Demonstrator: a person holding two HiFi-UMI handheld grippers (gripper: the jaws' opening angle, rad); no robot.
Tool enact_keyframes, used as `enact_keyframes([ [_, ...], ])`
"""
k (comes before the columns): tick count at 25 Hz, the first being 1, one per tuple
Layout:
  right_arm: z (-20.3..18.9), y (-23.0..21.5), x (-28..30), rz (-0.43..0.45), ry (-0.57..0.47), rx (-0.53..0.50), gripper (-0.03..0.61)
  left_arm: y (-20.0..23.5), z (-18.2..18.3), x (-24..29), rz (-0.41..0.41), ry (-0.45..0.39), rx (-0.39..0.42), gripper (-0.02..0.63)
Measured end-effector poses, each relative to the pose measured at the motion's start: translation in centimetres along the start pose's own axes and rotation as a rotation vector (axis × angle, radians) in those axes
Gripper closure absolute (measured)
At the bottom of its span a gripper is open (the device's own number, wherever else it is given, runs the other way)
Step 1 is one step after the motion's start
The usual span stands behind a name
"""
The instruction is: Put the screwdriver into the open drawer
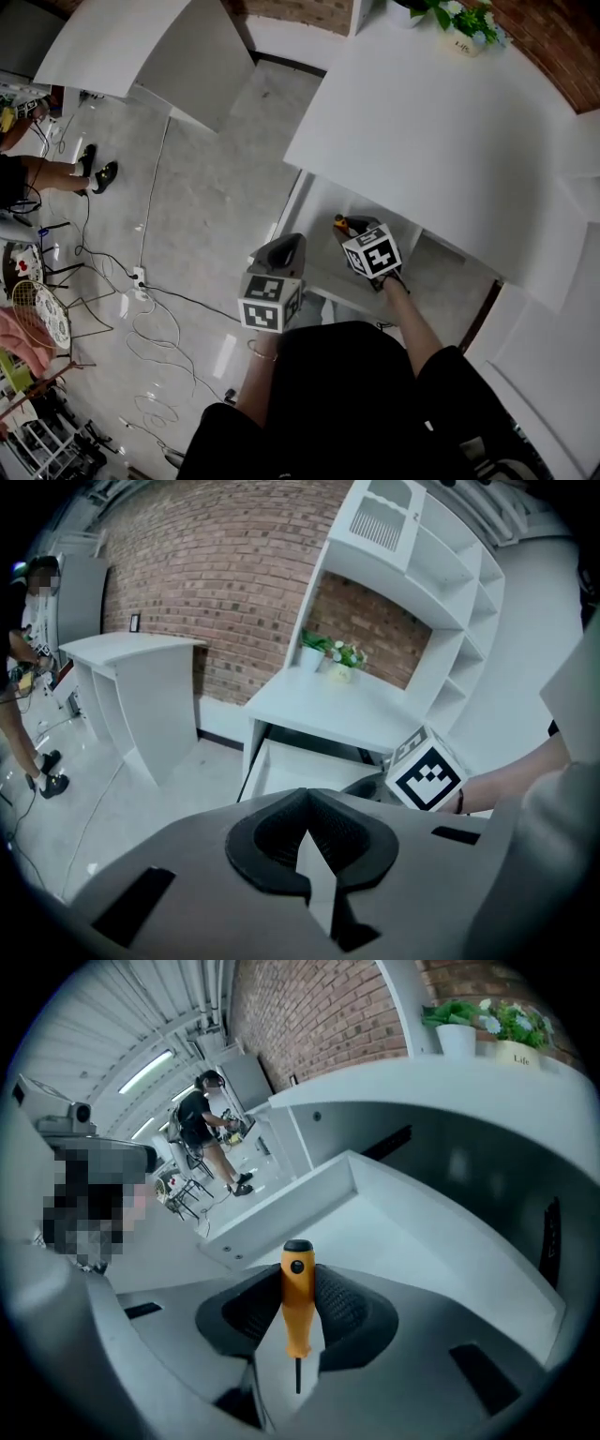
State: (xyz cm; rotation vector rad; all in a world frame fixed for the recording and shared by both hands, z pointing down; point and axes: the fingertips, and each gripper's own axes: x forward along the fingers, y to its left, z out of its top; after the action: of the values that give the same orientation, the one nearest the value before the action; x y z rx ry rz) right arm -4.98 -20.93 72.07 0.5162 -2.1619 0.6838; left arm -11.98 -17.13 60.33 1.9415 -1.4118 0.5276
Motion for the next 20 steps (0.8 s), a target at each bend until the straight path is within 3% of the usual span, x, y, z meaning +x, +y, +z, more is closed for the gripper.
enact_keyframes([
  [20,-4.4,-1.4,5.7,-0.041,0.144,0.129,0.465,0.1,-0.6,0.5,-0.003,0.029,-0.039,0.604],
])
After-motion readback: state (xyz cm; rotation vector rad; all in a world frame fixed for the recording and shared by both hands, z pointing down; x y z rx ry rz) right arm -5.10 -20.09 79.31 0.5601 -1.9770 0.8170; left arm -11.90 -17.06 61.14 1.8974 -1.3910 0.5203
